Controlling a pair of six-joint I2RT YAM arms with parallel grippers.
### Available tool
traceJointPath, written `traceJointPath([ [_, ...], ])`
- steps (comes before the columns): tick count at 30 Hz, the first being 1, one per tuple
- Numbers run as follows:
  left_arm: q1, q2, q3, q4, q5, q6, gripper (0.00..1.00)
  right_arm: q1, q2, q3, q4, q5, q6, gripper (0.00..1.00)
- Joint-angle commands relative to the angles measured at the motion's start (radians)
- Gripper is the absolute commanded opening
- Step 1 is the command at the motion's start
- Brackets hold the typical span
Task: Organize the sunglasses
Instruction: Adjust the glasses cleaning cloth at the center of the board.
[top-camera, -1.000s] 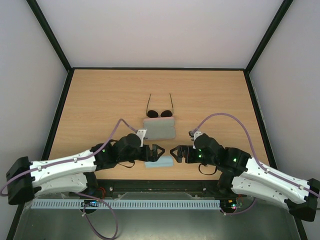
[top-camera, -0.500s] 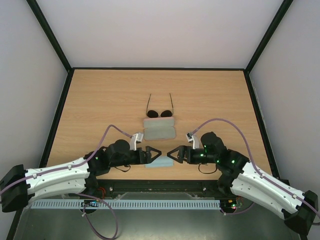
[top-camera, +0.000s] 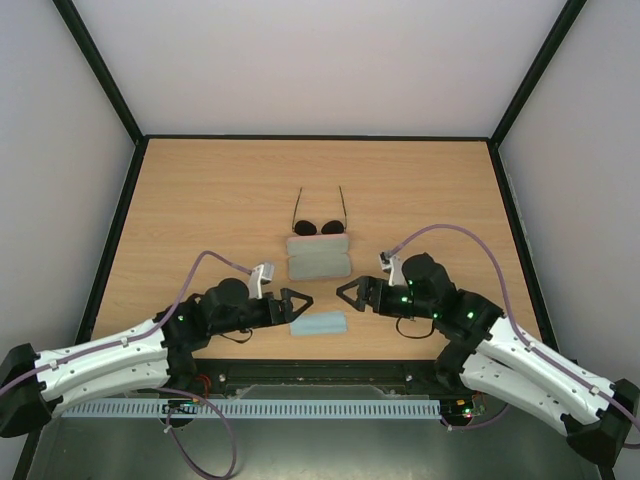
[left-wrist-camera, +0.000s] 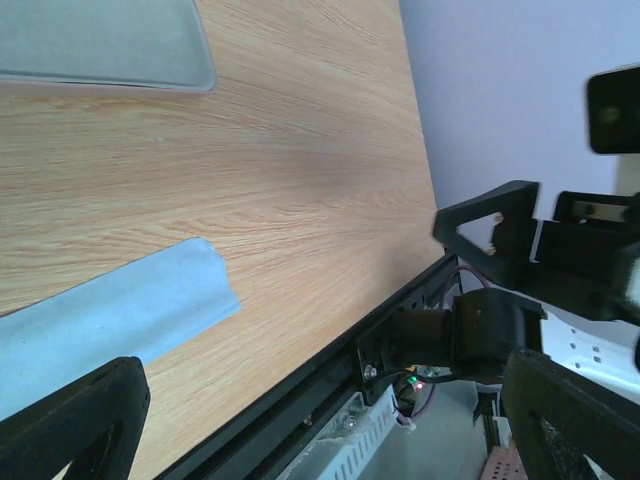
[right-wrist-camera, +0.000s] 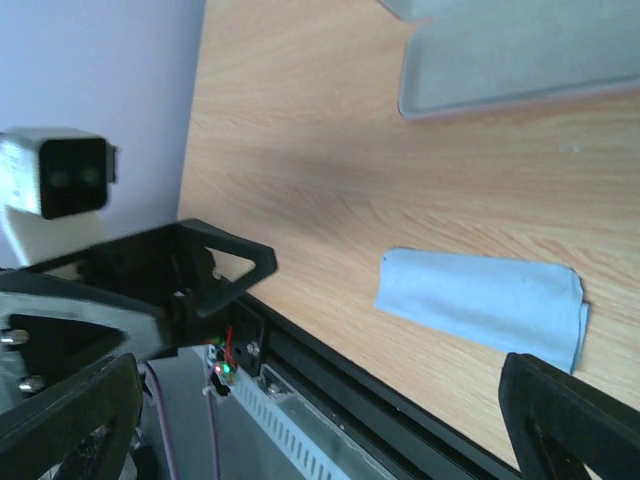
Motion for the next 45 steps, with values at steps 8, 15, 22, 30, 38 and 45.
traceJointPath([
  [8, 0.023, 0.064, 0.068, -0.025, -0.007, 0.053, 0.99, -0.006, -0.023, 0.023, -0.054, 0.015, -0.104, 0.99],
  [15, 0.026, 0.094, 0.097, -0.041, -0.001, 0.054, 0.99, -0.006, 0.085, 0.058, -0.11, 0.05, -0.137, 0.98],
  [22, 0.041, 0.119, 0.083, -0.033, 0.004, 0.065, 0.99, -0.008, 0.107, 0.024, -0.047, 0.048, -0.138, 0.99],
  [30, 0.093, 0.161, 0.056, 0.028, 0.072, 0.084, 0.99, -0.009, 0.171, 0.015, 0.01, 0.03, -0.151, 0.99],
  [38, 0.196, 0.239, 0.068, 0.07, 0.198, 0.144, 0.99, -0.101, 0.203, -0.035, 0.115, -0.089, -0.129, 0.99],
  [45, 0.211, 0.242, 0.025, 0.16, 0.246, 0.116, 0.99, -0.177, 0.202, -0.085, 0.198, -0.246, -0.104, 0.99],
])
